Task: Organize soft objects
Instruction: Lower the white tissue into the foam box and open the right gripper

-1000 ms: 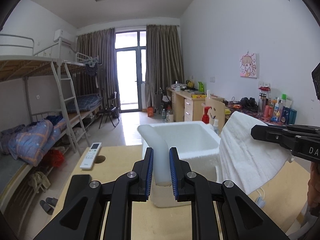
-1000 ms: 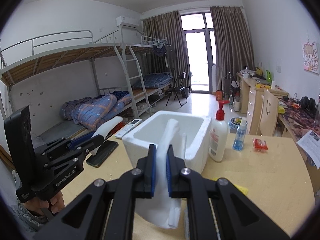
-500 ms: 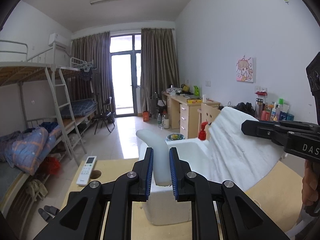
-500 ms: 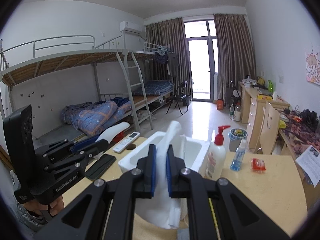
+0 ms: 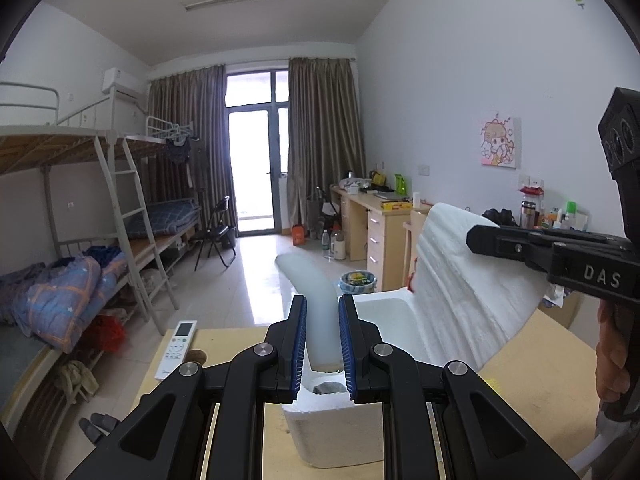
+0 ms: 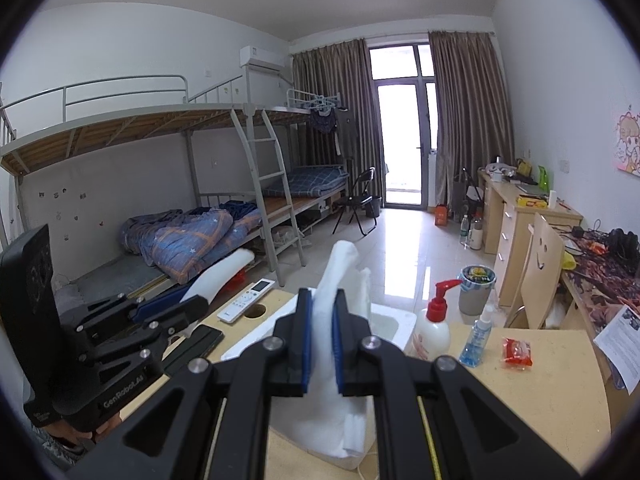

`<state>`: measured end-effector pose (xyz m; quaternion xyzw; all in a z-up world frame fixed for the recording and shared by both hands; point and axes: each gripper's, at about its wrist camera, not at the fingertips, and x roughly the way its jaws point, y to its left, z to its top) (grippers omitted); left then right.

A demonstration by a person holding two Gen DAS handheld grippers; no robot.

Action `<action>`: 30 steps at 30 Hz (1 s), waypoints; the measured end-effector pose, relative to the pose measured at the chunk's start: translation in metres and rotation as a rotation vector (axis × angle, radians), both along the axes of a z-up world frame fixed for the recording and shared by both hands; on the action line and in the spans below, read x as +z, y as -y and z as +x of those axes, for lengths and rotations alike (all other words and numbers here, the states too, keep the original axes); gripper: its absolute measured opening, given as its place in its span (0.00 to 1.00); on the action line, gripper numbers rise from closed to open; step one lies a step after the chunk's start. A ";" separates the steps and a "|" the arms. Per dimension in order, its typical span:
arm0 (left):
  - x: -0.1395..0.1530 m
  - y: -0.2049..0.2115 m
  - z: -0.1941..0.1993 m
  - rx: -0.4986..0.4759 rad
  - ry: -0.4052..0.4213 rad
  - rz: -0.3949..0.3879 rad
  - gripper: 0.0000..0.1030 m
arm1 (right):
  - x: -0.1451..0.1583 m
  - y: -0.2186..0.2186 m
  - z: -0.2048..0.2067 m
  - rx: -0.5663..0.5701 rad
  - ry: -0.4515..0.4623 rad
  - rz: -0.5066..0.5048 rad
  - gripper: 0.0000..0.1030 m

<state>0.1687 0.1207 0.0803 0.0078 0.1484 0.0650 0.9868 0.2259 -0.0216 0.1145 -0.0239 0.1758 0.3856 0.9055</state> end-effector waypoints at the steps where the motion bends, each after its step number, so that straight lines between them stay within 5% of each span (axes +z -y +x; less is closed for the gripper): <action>1: -0.001 -0.001 0.001 0.002 -0.001 -0.001 0.17 | 0.000 -0.001 0.002 0.002 -0.001 0.002 0.12; 30: -0.014 -0.020 0.012 0.062 -0.027 -0.017 0.17 | -0.054 -0.068 0.056 0.058 -0.152 -0.139 0.12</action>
